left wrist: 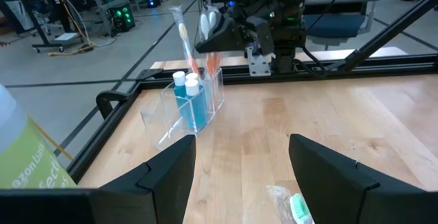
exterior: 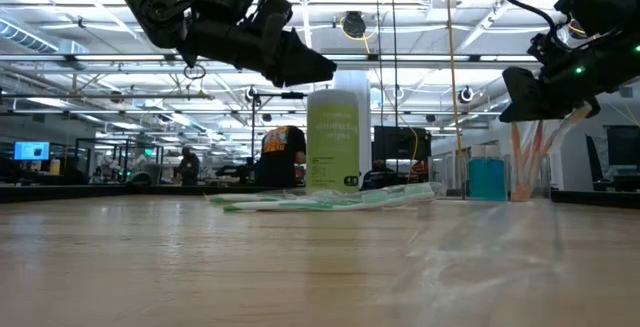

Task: Pick & Place toothbrushing station
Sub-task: Put the orange toothbrush into the transparent organizer

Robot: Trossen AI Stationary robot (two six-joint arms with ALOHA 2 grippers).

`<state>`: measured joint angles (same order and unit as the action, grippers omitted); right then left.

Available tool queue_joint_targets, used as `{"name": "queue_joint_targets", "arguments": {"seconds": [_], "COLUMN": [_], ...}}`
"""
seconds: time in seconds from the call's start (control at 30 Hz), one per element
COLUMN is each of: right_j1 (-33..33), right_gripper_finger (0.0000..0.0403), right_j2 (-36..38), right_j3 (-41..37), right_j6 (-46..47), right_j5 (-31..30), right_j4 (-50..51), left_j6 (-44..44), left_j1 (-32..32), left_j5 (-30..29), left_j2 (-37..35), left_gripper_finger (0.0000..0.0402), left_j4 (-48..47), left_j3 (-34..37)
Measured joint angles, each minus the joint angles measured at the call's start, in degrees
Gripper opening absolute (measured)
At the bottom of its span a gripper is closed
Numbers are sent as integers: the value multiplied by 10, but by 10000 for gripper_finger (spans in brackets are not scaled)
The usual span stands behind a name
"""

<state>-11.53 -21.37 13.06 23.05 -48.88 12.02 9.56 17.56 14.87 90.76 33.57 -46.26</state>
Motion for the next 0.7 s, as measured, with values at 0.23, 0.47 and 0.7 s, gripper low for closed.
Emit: {"name": "queue_joint_targets", "arguments": {"seconds": [0.23,0.47,0.7], "right_j1": [0,0,0], "right_gripper_finger": [81,155,206], "right_j2": [0,0,0], "right_j3": [0,25,78], "right_j6": [-8,-49,-122], "right_j5": [-4,-6,-38], "right_j4": [-4,-6,-7], "left_j6": [0,0,0], "left_j1": [0,0,0], "left_j5": [0,0,0], "left_j2": [0,0,0], "left_gripper_finger": [244,244,244], "left_j4": [-6,-9,-10], "left_j3": [0,0,0]}}
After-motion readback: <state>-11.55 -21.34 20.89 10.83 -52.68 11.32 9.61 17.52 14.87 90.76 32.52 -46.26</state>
